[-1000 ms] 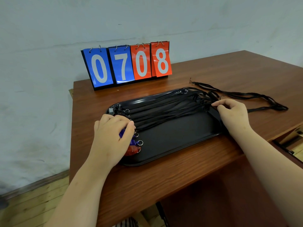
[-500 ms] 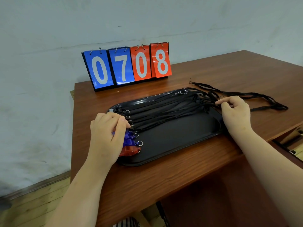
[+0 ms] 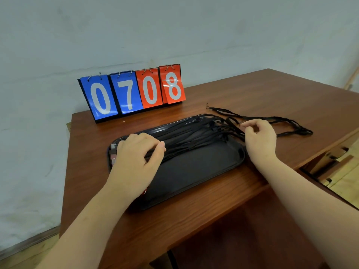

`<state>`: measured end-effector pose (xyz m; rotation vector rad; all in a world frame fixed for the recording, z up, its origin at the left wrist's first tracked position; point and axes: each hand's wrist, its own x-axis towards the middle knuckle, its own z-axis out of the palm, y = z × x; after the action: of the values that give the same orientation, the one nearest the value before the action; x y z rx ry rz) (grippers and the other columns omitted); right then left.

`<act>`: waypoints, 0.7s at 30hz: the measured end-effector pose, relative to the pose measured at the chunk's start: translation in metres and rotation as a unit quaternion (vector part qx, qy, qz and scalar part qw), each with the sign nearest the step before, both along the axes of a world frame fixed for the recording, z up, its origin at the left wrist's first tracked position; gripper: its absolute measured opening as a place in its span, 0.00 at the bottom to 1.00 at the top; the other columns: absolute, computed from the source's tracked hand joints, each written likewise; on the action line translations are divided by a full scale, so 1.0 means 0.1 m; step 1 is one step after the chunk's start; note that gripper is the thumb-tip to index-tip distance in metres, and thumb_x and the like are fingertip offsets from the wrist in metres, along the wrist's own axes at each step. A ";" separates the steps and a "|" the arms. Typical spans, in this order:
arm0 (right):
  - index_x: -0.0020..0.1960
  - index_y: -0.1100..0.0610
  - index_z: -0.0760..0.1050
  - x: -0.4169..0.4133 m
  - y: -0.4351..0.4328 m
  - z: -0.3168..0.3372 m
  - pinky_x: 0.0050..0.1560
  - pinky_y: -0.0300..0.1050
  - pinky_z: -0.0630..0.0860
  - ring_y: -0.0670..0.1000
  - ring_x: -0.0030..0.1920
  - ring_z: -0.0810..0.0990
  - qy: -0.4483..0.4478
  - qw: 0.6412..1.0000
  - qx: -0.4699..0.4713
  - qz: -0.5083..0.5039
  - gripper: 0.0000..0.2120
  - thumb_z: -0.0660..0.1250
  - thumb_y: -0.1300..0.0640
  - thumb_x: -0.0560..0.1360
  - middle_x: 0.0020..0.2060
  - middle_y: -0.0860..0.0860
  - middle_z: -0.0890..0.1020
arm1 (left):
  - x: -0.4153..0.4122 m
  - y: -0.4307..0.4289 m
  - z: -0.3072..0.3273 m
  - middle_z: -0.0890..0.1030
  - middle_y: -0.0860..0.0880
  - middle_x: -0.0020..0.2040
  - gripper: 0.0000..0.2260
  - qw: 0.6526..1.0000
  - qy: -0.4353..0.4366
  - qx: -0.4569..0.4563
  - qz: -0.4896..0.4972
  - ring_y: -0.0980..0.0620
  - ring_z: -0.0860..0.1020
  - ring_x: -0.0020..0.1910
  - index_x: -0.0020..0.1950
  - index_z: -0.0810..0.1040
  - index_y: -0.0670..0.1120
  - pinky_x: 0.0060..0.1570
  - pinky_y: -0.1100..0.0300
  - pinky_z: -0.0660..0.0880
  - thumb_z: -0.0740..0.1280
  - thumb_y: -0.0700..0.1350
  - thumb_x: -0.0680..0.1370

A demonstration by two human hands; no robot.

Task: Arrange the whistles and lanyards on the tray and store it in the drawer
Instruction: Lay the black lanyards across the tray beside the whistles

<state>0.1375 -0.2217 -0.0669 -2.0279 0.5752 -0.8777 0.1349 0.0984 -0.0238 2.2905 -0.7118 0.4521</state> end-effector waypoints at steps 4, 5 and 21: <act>0.52 0.51 0.78 0.01 -0.37 0.04 0.41 0.43 0.73 0.50 0.46 0.78 0.090 0.996 -0.009 0.015 0.10 0.61 0.61 0.76 0.50 0.49 0.79 | 0.04 -0.38 0.11 0.78 0.59 0.44 0.13 0.997 0.006 0.046 -0.056 0.59 0.75 0.49 0.47 0.81 0.52 0.54 0.52 0.72 0.58 0.52 0.81; 0.53 0.50 0.78 0.00 -0.46 0.05 0.41 0.43 0.72 0.49 0.47 0.78 0.107 0.994 -0.007 0.024 0.09 0.62 0.60 0.77 0.50 0.48 0.79 | 0.04 -0.49 0.12 0.78 0.58 0.44 0.13 0.996 0.003 0.057 -0.067 0.59 0.75 0.48 0.47 0.81 0.52 0.54 0.53 0.72 0.58 0.53 0.81; 0.54 0.50 0.81 -0.13 -0.83 -0.01 0.59 0.46 0.74 0.48 0.54 0.75 0.230 0.948 -0.153 0.158 0.10 0.70 0.47 0.76 0.53 0.47 0.74 | 0.00 -1.18 0.12 0.78 0.54 0.45 0.14 0.986 0.038 0.105 -0.120 0.56 0.75 0.48 0.46 0.80 0.48 0.55 0.49 0.74 0.59 0.52 0.82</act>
<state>0.1243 -0.3043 -0.0684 -2.5458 0.3539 -0.3079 0.1351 -0.0197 -0.0122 2.3607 -1.0241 0.1829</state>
